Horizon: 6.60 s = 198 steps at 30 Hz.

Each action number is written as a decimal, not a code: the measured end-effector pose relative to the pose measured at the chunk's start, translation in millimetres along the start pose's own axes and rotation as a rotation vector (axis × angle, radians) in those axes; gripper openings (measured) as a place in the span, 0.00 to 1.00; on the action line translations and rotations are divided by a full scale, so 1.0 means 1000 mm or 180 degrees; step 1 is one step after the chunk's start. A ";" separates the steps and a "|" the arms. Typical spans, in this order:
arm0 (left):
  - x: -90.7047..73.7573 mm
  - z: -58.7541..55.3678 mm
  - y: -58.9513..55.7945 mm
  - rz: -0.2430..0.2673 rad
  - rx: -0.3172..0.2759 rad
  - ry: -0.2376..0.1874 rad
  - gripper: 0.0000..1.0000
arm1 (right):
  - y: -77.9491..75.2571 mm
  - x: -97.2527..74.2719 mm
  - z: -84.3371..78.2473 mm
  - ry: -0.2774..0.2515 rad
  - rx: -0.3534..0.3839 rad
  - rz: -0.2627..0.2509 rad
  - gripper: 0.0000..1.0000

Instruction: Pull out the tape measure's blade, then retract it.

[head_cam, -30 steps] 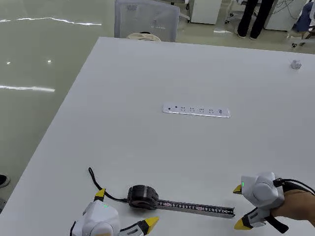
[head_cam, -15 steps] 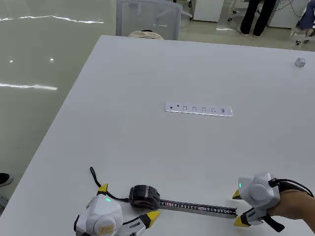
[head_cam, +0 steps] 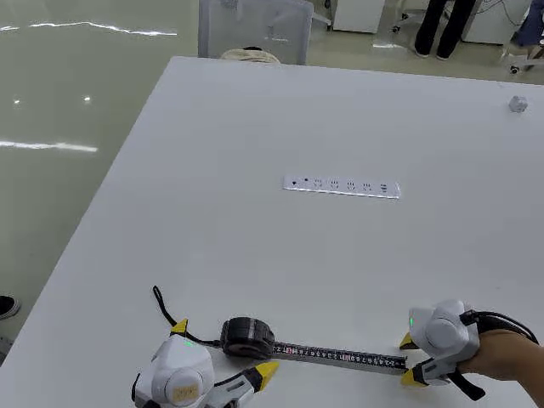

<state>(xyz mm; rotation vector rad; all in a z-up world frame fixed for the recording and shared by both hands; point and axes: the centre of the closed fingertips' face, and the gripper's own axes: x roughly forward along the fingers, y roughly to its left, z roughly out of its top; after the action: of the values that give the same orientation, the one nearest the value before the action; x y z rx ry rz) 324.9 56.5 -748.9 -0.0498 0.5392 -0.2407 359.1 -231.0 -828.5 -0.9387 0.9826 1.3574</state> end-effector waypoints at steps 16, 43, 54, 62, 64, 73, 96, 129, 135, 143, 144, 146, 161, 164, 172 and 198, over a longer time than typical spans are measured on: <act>0.001 -0.003 -0.001 0.0002 -0.0063 0.0003 1.00 | 0.005 0.002 0.001 0.0046 -0.0100 0.0003 0.16; 0.017 -0.001 -0.003 0.0232 -0.0153 -0.0104 1.00 | 0.001 0.005 0.001 0.0316 0.0172 0.0056 0.15; 0.025 -0.006 0.002 0.0311 -0.0235 -0.0075 0.97 | 0.001 0.005 -0.001 0.0472 0.0184 0.0050 0.15; 0.031 -0.010 -0.002 0.0308 -0.0187 -0.0037 0.95 | 0.002 0.004 0.000 0.0474 0.0194 0.0026 0.15; 0.034 -0.011 -0.003 0.0312 -0.0143 -0.0026 0.93 | 0.002 0.004 0.000 0.0477 0.0197 0.0020 0.15; 0.041 -0.007 -0.005 0.0312 -0.0146 -0.0057 0.88 | 0.001 0.004 0.000 0.0457 0.0223 0.0007 0.15; 0.052 -0.016 -0.002 0.0377 -0.0277 0.0081 0.70 | 0.001 0.004 0.000 0.0441 0.0275 -0.0010 0.15; 0.054 -0.022 -0.006 0.0385 -0.0049 0.0304 0.58 | 0.002 0.004 0.001 0.0375 0.0285 -0.0058 0.14; 0.054 -0.022 -0.006 0.0383 -0.0051 0.0307 0.58 | 0.002 0.004 0.000 0.0400 0.0274 -0.0066 0.14; 0.054 -0.022 -0.006 0.0371 -0.0033 0.0316 0.58 | 0.003 0.004 0.002 0.0397 0.0262 -0.0085 0.15; 0.054 -0.022 -0.007 0.0365 -0.0032 0.0302 0.58 | 0.003 0.004 0.003 0.0394 0.0265 -0.0083 0.15; 0.054 -0.021 -0.006 0.0357 -0.0038 0.0295 0.58 | 0.004 0.004 0.004 0.0388 0.0261 -0.0081 0.15; 0.054 -0.022 -0.006 0.0329 -0.0051 0.0296 0.58 | 0.004 0.005 0.009 0.0353 0.0273 -0.0060 0.14; 0.054 -0.022 -0.006 0.0327 -0.0056 0.0306 0.58 | 0.004 0.006 0.009 0.0341 0.0310 -0.0071 0.15; 0.054 -0.022 -0.006 0.0317 -0.0062 0.0306 0.58 | 0.003 0.008 0.012 0.0330 0.0291 -0.0064 0.15; 0.055 -0.022 -0.006 0.0297 -0.0055 0.0309 0.59 | 0.003 0.012 0.021 0.0306 0.0315 -0.0057 0.15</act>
<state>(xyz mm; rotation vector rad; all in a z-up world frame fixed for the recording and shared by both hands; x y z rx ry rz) 357.8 38.0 -794.3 -0.0299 0.6387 -0.1478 355.9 -207.6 -832.7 -0.9426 1.1018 1.2467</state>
